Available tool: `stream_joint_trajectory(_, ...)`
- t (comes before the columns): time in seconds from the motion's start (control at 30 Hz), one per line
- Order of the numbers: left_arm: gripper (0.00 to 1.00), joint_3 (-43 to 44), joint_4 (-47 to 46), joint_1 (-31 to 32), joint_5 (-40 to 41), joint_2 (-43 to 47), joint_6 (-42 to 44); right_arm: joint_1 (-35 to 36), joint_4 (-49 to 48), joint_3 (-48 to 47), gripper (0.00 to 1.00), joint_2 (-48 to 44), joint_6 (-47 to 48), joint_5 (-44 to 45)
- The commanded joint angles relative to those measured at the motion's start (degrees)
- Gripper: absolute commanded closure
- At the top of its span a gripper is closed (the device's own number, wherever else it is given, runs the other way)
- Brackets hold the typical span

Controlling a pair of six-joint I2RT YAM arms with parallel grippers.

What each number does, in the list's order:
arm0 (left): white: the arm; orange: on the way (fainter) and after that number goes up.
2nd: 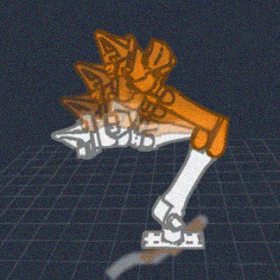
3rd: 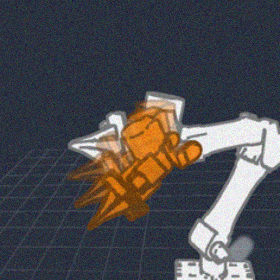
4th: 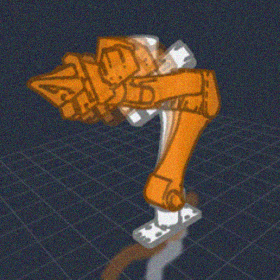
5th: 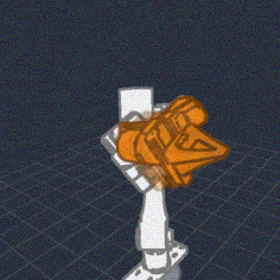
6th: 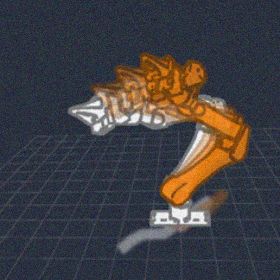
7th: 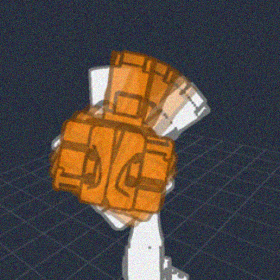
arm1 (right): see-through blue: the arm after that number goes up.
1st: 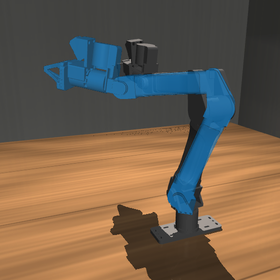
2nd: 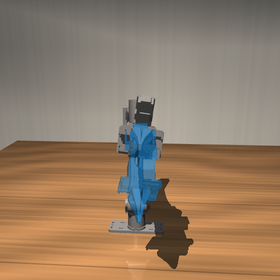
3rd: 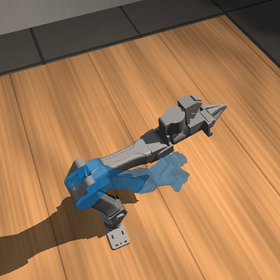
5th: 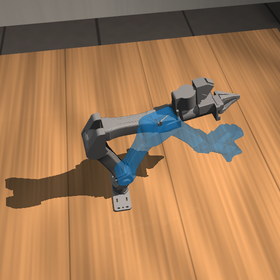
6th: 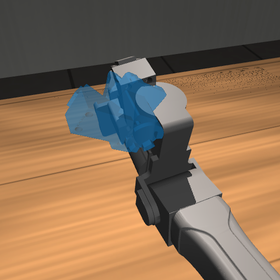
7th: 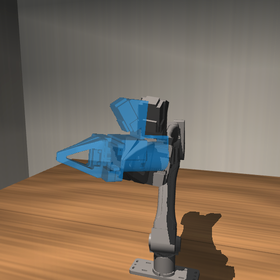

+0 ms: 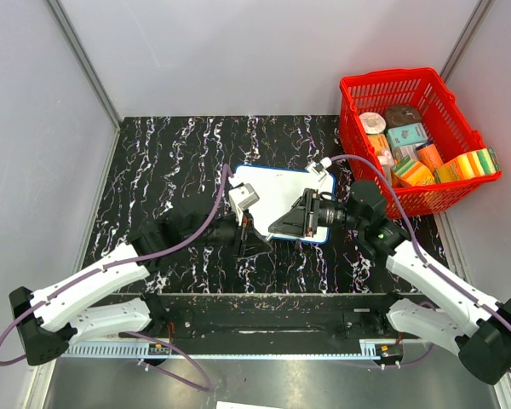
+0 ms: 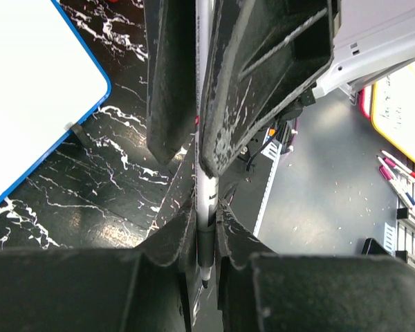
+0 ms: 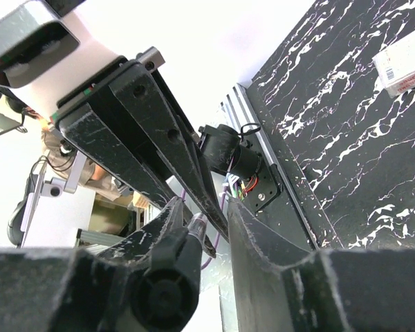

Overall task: Write a sentence on the whiteboard
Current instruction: Pick up the whiteboard marker at the center of the board.

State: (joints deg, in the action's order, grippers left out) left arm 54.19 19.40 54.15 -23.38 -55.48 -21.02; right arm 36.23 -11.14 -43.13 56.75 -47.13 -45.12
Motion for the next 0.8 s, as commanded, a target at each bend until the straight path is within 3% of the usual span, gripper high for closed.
stream_joint_trajectory(0.0,1.00,-0.76,-3.40,-0.10,-1.23,1.69,-0.43,0.16,-1.70,0.07,0.65,-1.82,-0.42,1.71)
stream_joint_trajectory(0.13,1.00,-1.02,-3.40,-0.10,-0.88,2.13,-0.52,0.25,-1.17,-0.20,0.87,-1.91,0.02,0.39)
stream_joint_trajectory(0.27,1.00,-1.02,-3.31,-0.10,-0.44,2.40,-0.43,0.16,-1.26,-0.02,0.99,-1.73,0.11,-0.67)
stream_joint_trajectory(0.5,0.98,-0.93,-2.61,-0.10,0.26,2.49,-0.08,0.33,0.85,-0.72,1.00,-1.73,1.96,-2.07)
stream_joint_trajectory(0.53,0.93,-0.85,-2.52,-0.10,0.43,2.57,0.01,0.16,1.03,-0.72,1.00,-1.73,2.13,-1.99)
stream_joint_trajectory(0.6,0.55,-0.67,-1.56,-0.10,1.40,2.75,0.27,0.16,2.51,-0.99,1.00,-2.17,2.92,-1.29)
stream_joint_trajectory(0.67,0.28,-0.41,-0.51,-0.10,2.80,2.84,0.36,0.25,3.92,-1.42,1.00,-2.43,4.23,0.47)
stream_joint_trajectory(0.77,0.13,-0.32,0.72,-0.18,5.08,3.19,-0.16,0.25,9.10,-2.48,1.00,-2.87,7.31,4.07)
